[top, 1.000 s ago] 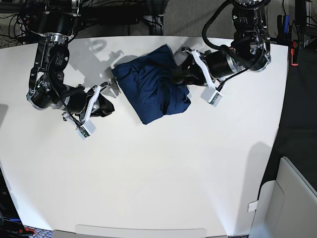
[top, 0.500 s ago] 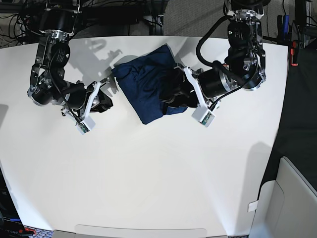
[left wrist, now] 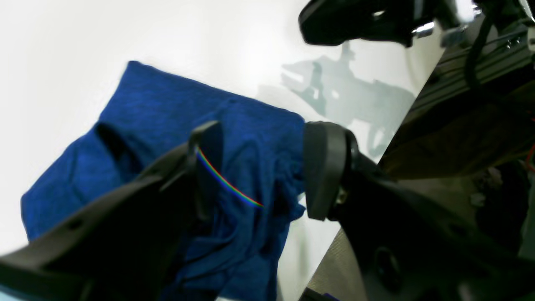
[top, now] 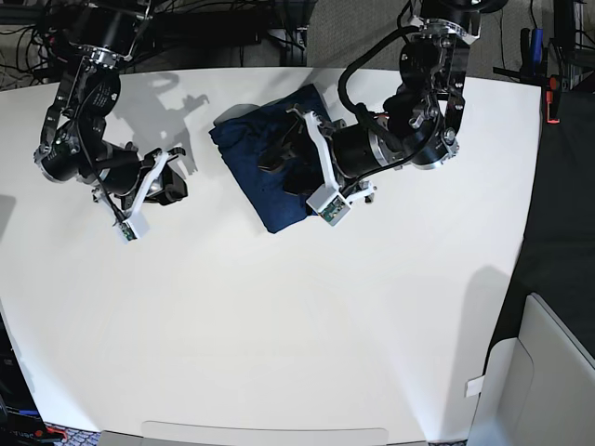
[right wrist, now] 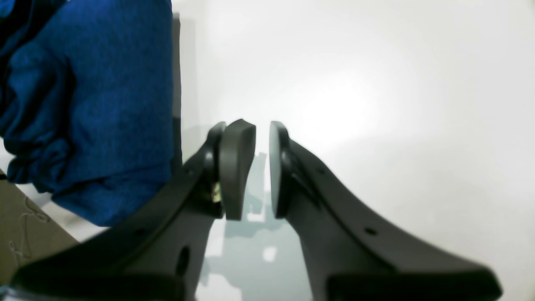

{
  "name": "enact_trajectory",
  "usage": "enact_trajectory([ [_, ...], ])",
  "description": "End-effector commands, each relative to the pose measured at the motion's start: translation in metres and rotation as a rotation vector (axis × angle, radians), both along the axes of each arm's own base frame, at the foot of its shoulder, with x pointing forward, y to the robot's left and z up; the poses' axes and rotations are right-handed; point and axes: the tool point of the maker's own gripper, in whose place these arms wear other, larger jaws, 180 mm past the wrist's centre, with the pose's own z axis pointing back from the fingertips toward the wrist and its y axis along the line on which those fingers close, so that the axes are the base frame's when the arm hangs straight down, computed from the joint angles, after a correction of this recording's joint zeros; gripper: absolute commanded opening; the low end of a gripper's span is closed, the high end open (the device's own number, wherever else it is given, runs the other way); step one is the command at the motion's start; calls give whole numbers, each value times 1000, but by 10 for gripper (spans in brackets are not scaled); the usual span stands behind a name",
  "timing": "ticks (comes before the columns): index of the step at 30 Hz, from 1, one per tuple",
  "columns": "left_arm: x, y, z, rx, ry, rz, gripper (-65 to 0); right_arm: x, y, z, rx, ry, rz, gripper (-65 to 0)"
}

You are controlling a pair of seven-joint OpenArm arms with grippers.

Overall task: Fold the T-shirt properly
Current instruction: 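Press the folded bundle with the left gripper and lift away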

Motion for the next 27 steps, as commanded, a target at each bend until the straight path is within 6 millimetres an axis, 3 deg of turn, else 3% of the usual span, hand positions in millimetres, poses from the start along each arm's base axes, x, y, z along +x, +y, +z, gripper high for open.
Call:
enact_trajectory([
  [1, 9, -6, 16, -26, -62, -7, -342, 8, 1, 13, 14, -52, 6, -536],
  [6, 23, -4, 7, 24, -82, 8, -343, 2, 0, 8, 18, -35, -1, -536],
  [12, 33, -3, 0, 5, -95, 40, -343, 0, -14, 8, 20, -37, -52, -536],
  [19, 22, -19, -12, 52, -101, -19, -343, 1, -19, 9, 18, -40, -63, -536],
  [27, 25, -19, -19, 37, -89, -6, -347, 3, -18, 11, 21, -45, -63, -536],
])
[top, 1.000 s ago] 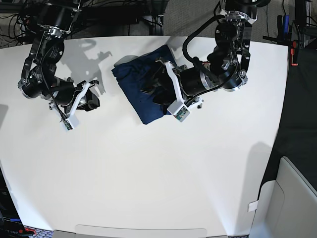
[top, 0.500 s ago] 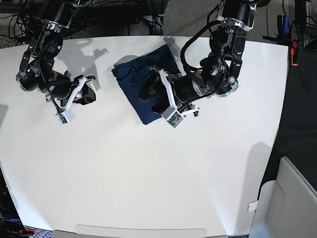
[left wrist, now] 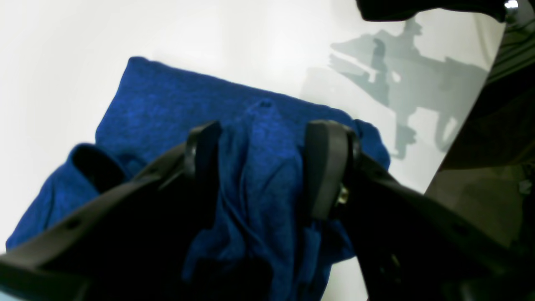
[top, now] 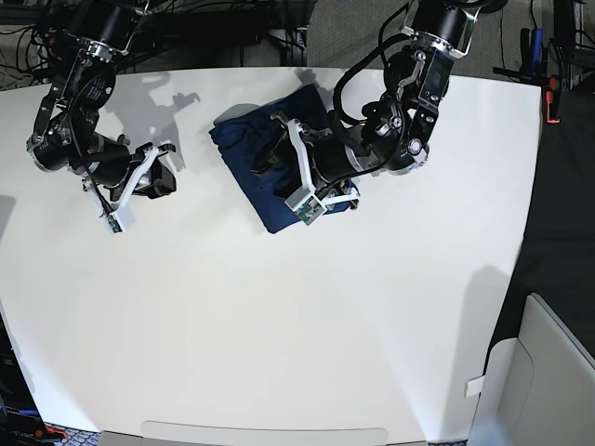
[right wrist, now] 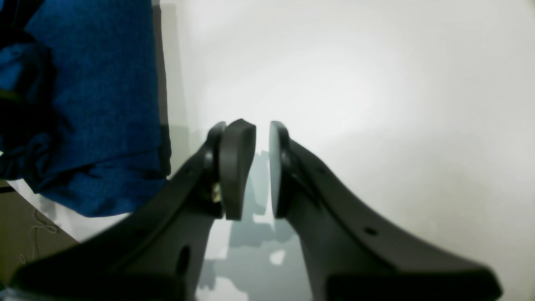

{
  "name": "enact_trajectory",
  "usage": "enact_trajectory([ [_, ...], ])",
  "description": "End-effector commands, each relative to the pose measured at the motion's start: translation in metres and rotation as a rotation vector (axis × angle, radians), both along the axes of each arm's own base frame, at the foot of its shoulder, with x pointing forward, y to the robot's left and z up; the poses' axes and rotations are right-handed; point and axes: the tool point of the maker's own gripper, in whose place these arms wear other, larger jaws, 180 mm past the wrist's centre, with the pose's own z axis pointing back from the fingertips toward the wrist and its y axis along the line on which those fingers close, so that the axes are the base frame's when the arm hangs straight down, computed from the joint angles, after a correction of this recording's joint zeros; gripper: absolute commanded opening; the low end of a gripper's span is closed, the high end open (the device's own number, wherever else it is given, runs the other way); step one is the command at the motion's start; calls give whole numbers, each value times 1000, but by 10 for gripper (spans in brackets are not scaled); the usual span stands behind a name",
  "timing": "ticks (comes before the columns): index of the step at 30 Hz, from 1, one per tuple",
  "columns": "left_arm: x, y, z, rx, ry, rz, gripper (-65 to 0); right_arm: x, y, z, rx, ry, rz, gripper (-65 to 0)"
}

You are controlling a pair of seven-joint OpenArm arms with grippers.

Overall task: Fold the T-shirt properly
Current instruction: 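Press the folded bundle with the left gripper and lift away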

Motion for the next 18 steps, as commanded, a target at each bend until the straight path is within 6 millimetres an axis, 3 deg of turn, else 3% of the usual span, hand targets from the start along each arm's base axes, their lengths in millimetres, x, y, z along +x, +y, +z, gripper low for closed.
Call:
enact_trajectory([
  [1, 8, -4, 17, -47, -47, 4, -358, 13, 1, 17, 11, -67, 7, -536],
  [4, 8, -3, 17, -45, -46, 4, -426, 15, 1, 19, 12, -73, 7, -536],
  [10, 5, 10, 8, -2, -40, 1, -626, 18, 1, 21, 10, -80, 8, -536],
  [13, -6, 19, -5, 23, -7, -1, -647, 20, 1, 23, 9, -85, 9, -536],
  [18, -28, 21, 6, 14, -32, -15, -647, 27, 2, 15, 37, -56, 5, -536],
])
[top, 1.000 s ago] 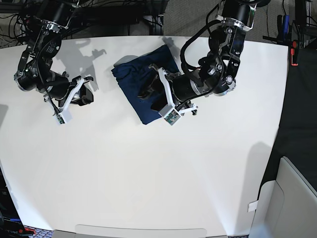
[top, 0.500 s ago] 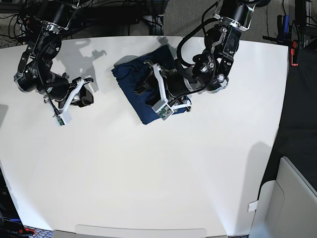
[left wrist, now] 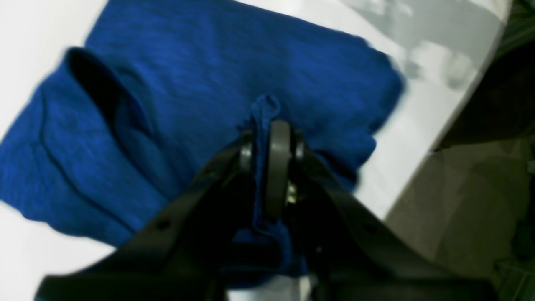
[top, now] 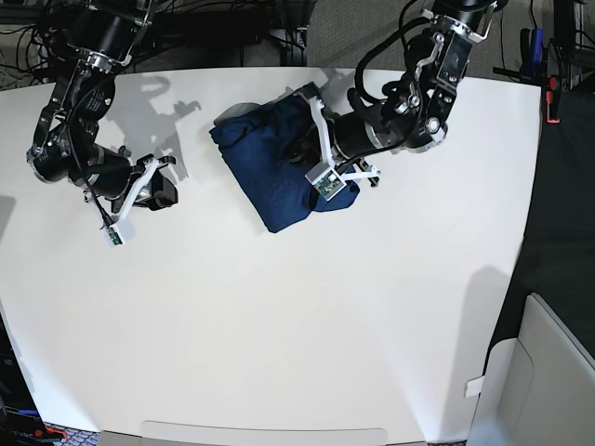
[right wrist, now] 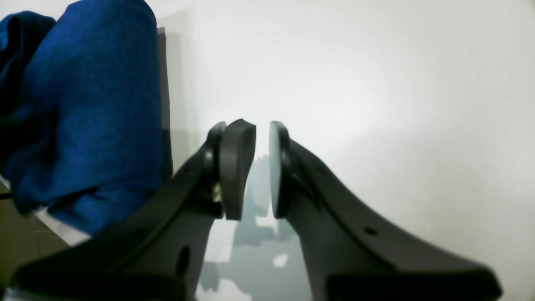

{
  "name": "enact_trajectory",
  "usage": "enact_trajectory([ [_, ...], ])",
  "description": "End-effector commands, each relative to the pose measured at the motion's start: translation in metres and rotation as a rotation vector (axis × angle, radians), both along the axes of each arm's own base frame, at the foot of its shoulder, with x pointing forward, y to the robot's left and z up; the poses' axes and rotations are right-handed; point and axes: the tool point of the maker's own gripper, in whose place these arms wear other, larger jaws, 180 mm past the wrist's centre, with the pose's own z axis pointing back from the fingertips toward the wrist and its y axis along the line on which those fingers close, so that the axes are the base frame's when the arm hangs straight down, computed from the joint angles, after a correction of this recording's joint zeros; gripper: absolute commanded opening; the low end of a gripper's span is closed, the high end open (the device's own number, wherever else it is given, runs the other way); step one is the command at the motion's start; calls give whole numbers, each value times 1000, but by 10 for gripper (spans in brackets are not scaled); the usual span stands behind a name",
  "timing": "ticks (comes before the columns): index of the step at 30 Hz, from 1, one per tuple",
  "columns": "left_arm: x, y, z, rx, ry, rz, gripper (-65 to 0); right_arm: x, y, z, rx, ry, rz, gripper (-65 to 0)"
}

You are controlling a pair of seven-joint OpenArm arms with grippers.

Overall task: Fold the T-shirt properly
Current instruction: 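Press the folded bundle with the left gripper and lift away, then grasp opposite edges of the bundle with both grippers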

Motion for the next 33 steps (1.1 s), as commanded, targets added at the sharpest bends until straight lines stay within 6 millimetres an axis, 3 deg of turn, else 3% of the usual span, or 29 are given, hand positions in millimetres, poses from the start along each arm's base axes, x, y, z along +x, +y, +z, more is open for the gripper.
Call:
enact_trajectory([
  [1, 2, -7, 20, -55, -53, -5, -647, 13, 0, 14, 18, -53, 3, -536],
  [8, -21, -9, 17, -71, -19, -9, -646, 24, 15, 17, 31, -58, 47, -536],
  [14, -27, -8, 12, -66, 1, -9, -646, 26, 22, 18, 29, -61, 71, -536],
  [25, -45, 19, -10, 26, 46, -30, -646, 26, 29, 18, 46, -63, 73, -536],
  [33, -62, 25, -22, 47, 93, -36, -647, 32, 40, 23, 71, -80, 78, -536],
])
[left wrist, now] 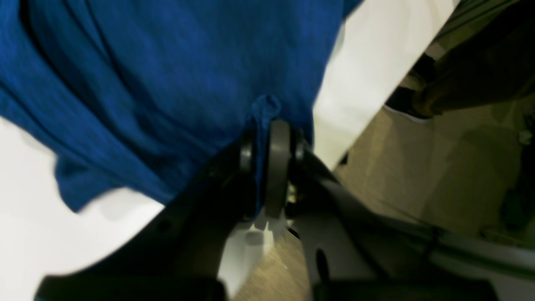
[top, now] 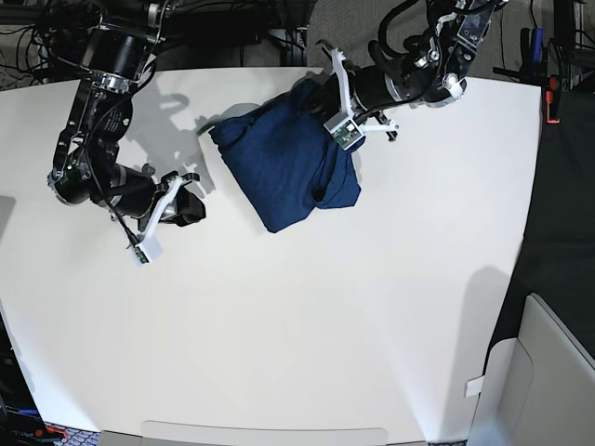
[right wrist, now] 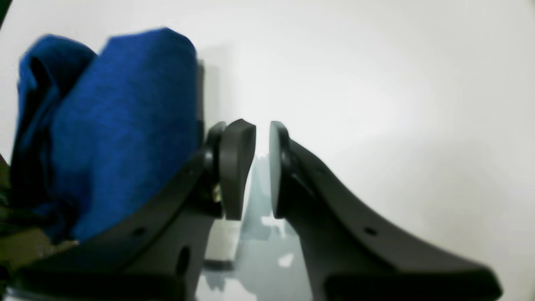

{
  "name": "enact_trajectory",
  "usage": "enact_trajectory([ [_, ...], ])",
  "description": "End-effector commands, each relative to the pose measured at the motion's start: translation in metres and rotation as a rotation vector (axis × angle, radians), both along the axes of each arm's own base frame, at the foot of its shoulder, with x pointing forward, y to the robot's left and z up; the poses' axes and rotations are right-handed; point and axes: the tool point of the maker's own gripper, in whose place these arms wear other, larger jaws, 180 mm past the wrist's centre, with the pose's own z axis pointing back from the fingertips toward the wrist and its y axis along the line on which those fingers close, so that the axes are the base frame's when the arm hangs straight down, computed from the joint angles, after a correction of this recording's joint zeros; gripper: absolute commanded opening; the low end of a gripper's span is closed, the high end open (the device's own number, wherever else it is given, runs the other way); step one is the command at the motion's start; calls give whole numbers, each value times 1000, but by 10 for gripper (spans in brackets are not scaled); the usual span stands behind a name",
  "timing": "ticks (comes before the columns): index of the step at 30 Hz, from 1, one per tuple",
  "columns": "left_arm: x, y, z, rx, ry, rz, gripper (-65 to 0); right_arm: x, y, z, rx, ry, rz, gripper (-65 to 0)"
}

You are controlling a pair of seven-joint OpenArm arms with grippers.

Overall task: Fold the T-shirt properly
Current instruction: 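Grasp opposite edges of the bundle with both grippers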

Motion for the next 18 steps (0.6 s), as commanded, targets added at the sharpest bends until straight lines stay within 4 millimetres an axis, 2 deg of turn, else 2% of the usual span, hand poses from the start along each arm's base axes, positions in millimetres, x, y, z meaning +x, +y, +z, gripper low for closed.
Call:
enact_trajectory([
  [1, 0, -3, 6, -24, -13, -3, -647, 10, -1, 15, 8, -57, 2, -536],
  [3, -4, -3, 5, -24, -2, -2, -647, 10, 2, 16, 8, -58, 11, -536],
  [7, -6, -3, 4, -25, 3, -4, -646, 14, 24, 20, 22, -71, 61, -536],
  [14, 4, 2, 8, -22, -23, 15, -637, 23, 51, 29, 2, -97, 132, -536],
  [16, 16, 8, 17, -23, -59, 42, -590, 25, 58, 29, -15, -100, 142, -536],
  [18, 22, 13, 26, -25, -92, 62, -512, 25, 65, 28, -20, -96, 148, -536],
])
